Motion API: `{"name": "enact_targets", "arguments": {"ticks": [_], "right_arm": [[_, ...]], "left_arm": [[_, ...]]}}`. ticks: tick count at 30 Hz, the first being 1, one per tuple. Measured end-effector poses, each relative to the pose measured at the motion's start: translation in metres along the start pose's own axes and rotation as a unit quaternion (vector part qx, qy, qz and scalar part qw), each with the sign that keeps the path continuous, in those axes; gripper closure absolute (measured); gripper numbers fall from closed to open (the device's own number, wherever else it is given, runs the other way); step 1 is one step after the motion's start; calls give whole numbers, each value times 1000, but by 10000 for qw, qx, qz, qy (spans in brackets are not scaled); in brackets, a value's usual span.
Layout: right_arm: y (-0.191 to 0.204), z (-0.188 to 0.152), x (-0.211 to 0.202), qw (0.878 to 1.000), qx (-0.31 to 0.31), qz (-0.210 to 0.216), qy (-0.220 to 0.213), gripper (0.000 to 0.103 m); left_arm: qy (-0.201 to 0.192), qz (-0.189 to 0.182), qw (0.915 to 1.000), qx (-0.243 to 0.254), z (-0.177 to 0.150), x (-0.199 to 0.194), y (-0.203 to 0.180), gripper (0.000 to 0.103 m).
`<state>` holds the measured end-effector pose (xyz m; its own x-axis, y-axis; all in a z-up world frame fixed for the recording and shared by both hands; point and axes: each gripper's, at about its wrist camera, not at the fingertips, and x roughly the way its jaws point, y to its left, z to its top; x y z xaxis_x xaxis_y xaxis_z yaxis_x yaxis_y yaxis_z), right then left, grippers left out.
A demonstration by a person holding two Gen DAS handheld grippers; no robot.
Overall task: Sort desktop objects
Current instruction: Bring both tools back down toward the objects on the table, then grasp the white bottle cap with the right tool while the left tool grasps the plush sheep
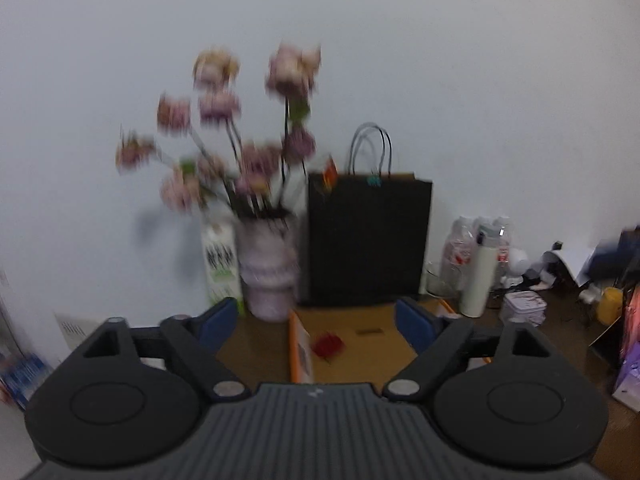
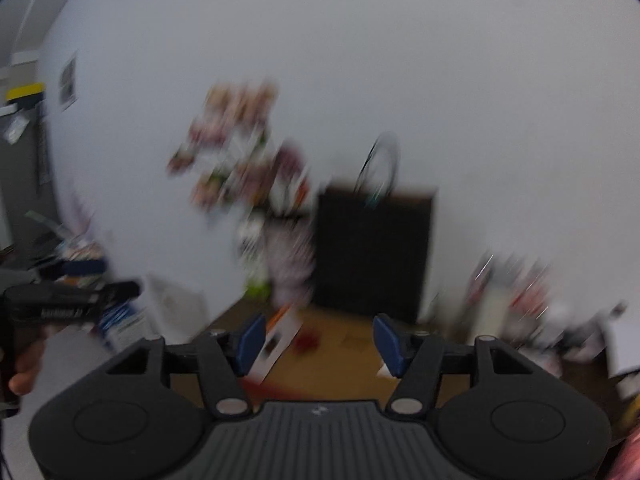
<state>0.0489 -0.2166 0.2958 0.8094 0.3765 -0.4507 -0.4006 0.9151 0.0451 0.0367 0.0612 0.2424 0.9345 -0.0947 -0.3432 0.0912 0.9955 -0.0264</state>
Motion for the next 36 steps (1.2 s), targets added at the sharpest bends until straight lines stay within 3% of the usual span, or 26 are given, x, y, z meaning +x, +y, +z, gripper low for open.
{"name": "enact_targets", "arguments": {"ticks": [3,5,8,12,15,21,30,36], "right_arm": [[16,-88,39,9998,-191,106,44,43],[17,-136,41,9999,-43,109,-18,39],[16,-200,42,9994,259,-222,38,37],[29,-255,44,9960,425,-731,271,37],[35,-284,32,9952,793,-507,276,33],[51,-301,17,9956,477,-776,225,29],[36,-287,35,9940,527,-869,405,29],[1,-265,83,9905,613,-1059,625,36]], "left_arm": [[19,-109,9993,-366,-79,-3,-8,8],[204,55,9993,-316,-125,3,-19,8],[577,149,9981,-170,-188,0,-38,8],[693,141,9975,35,-229,-13,-47,4],[615,74,9980,-108,-243,-27,-44,1],[724,-44,9962,482,-260,-31,-60,1],[783,-340,9963,44,-234,4,-64,1],[943,-408,9945,-194,-204,77,-72,12]]}}
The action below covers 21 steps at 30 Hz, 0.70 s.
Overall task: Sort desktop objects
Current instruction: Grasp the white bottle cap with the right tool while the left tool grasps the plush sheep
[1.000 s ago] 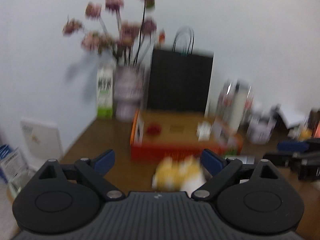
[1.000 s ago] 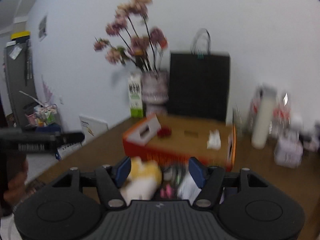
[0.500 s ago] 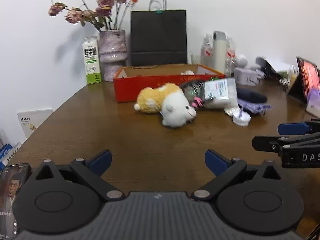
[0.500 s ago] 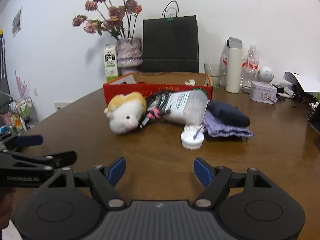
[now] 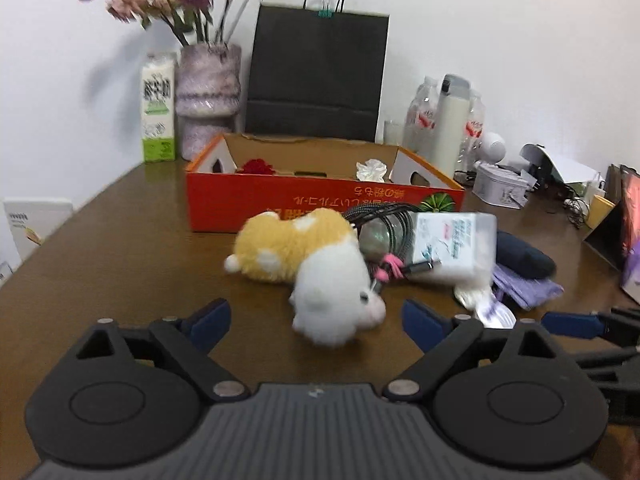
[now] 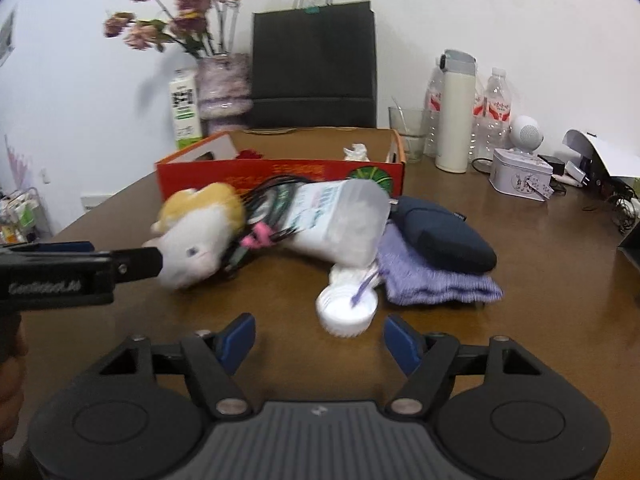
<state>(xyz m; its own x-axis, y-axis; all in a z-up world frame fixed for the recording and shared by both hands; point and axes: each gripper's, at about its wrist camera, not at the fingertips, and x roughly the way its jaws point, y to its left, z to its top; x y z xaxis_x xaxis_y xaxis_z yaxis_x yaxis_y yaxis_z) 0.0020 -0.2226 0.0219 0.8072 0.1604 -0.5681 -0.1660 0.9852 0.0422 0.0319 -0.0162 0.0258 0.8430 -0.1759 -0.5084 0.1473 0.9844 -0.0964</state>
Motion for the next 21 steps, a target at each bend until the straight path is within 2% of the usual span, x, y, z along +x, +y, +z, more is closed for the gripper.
{"name": "enact_targets", "arguments": {"ticks": [2,4,6,7,9,14,21], "right_arm": [[-5,8,16,9999,22,-75,122,44],[-8,12,29,9996,71,-113,233,46],[-10,13,41,9992,165,-56,365,54],[-11,12,45,9990,192,-16,402,61],[-9,10,47,9993,112,-84,336,64],[1,5,33,9996,52,116,248,64],[16,2,-21,9987,89,495,-45,64]], "left_arm": [[161,-169,9997,-117,9,19,2,18],[337,-241,9988,-248,14,37,4,22],[515,-278,9976,-362,16,50,7,24],[613,-276,9968,-439,15,55,10,26],[727,-374,9952,-546,13,58,13,49],[626,-261,9970,-363,5,30,8,53],[275,-208,9988,-339,3,-37,6,56]]}}
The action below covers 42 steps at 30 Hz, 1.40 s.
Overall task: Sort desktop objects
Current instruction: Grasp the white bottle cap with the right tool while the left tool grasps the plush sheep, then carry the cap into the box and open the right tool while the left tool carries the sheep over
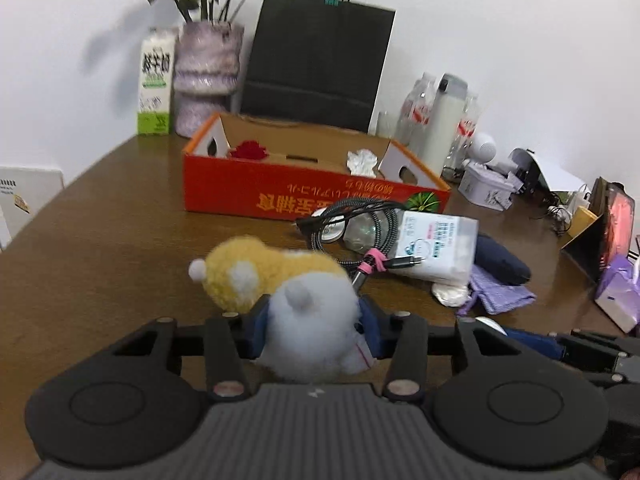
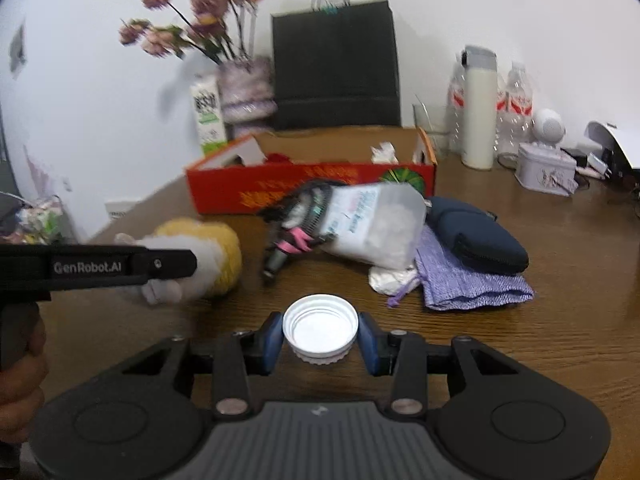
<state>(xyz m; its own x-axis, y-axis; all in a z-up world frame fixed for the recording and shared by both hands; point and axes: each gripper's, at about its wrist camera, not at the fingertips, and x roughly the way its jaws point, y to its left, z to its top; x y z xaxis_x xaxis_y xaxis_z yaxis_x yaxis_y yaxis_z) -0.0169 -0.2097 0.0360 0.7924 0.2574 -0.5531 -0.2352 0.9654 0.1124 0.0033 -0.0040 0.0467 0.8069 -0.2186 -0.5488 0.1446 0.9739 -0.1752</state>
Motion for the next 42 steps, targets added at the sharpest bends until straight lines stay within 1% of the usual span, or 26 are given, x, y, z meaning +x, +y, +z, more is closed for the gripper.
{"name": "enact_targets", "arguments": {"ticks": [4,8,10,12,16,19,21,23,25,26,27,29,31,32,34,36,37,38,39,42], "right_arm": [[7,5,-25,9995,-82,90,-283,64],[10,5,-41,9993,-57,92,-352,64],[12,3,-50,9989,-103,122,-431,64],[12,1,-55,9989,-91,129,-443,64],[11,1,-60,9989,-89,95,-455,64],[9,4,-63,9986,-83,87,-513,64],[8,9,-61,9985,-76,121,-530,64],[4,21,-57,9982,-75,226,-553,64],[0,38,-52,9975,-60,382,-590,64],[-3,52,-48,9969,-86,491,-610,64],[-6,64,-44,9963,-132,558,-638,64],[-14,95,-33,9952,-189,622,-736,64],[-22,127,-18,9950,-183,560,-812,64],[-29,147,-4,9954,-141,550,-773,64],[-39,175,20,9959,13,576,-699,64],[-47,205,53,9972,33,505,-544,64],[-50,214,65,9977,26,434,-512,64],[-52,225,82,9984,-16,379,-408,64],[-55,232,95,9988,-20,352,-336,64],[-62,248,139,9993,-30,374,-19,64]], "left_arm": [[-192,-14,9998,39,-3,-30,-5,59],[-342,-31,9994,76,-6,-53,-12,61],[-399,-60,9991,134,-7,-59,-16,61],[-438,-39,9988,192,-9,-65,-19,62],[-605,-128,9977,295,-6,-77,-21,62],[-760,8,9965,339,0,-80,-18,62],[-773,188,9962,351,9,-75,-13,62],[-832,361,9948,452,28,-67,-8,62],[-954,477,9915,745,56,-58,-9,62],[-1001,453,9900,879,72,-52,-9,62],[-970,412,9892,1018,89,-43,-9,62],[-812,367,9905,1045,119,-22,-7,62],[-523,258,9926,1066,150,8,-4,62],[-352,284,9934,1058,164,25,-1,62],[-5,333,9937,1072,188,61,4,62],[299,448,9930,1049,204,92,9,62],[379,554,9928,992,213,107,14,62],[471,632,9912,1063,218,119,15,62],[593,639,9893,1167,222,132,16,62],[1213,523,9848,1124,228,168,24,62]]}}
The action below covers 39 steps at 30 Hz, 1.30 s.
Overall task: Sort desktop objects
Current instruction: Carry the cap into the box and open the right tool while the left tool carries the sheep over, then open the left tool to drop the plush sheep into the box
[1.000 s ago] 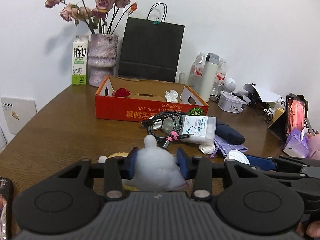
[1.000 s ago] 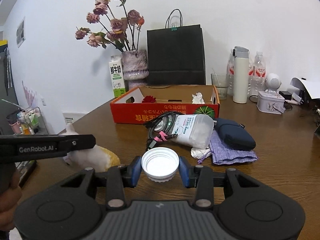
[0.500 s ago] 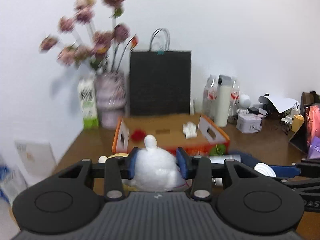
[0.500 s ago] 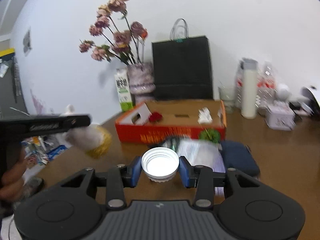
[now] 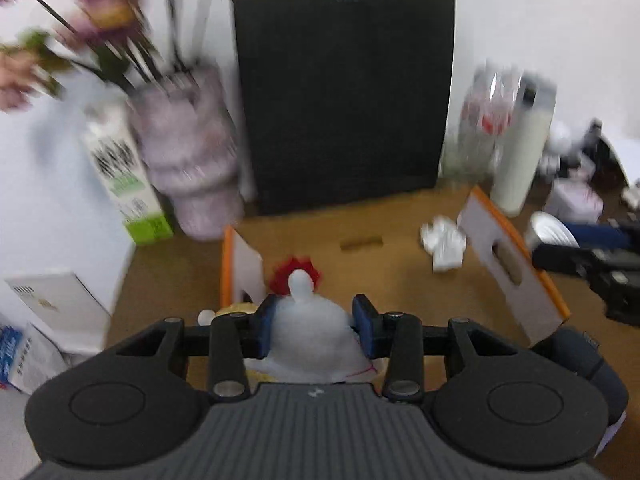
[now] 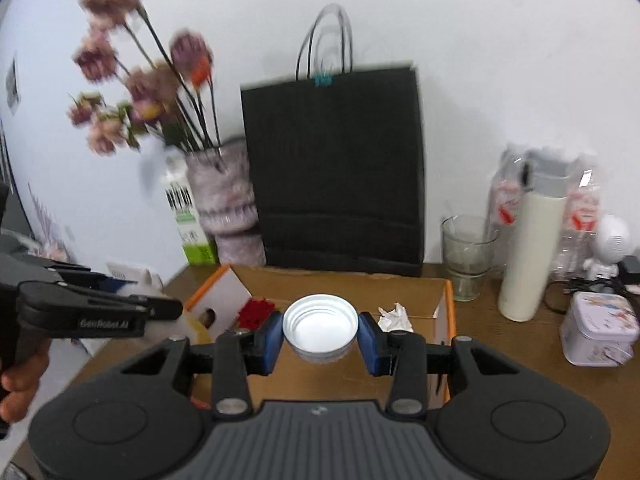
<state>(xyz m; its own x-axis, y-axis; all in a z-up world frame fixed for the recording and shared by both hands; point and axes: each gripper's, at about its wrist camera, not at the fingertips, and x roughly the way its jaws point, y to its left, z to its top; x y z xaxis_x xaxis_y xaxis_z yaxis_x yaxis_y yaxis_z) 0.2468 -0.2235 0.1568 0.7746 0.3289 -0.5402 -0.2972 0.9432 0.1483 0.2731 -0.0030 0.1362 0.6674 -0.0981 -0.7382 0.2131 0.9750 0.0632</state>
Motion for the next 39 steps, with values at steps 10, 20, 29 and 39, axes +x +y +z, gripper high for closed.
{"name": "enact_targets", "arguments": {"ticks": [10,20,29,39], "right_arm": [[-17,-1,152,9938,99,-263,1076,64],[-44,-6,148,9944,475,-586,736,34],[-23,-13,80,9943,254,-886,538,24],[26,-58,-18,9940,-114,-1089,52,14]], "left_arm": [[767,-469,9861,1400,5,93,-51,55],[701,-915,9876,1068,-23,114,-35,23],[455,-872,9951,-8,-25,54,-18,21],[-205,-126,9965,-804,-79,-35,-30,6]]}}
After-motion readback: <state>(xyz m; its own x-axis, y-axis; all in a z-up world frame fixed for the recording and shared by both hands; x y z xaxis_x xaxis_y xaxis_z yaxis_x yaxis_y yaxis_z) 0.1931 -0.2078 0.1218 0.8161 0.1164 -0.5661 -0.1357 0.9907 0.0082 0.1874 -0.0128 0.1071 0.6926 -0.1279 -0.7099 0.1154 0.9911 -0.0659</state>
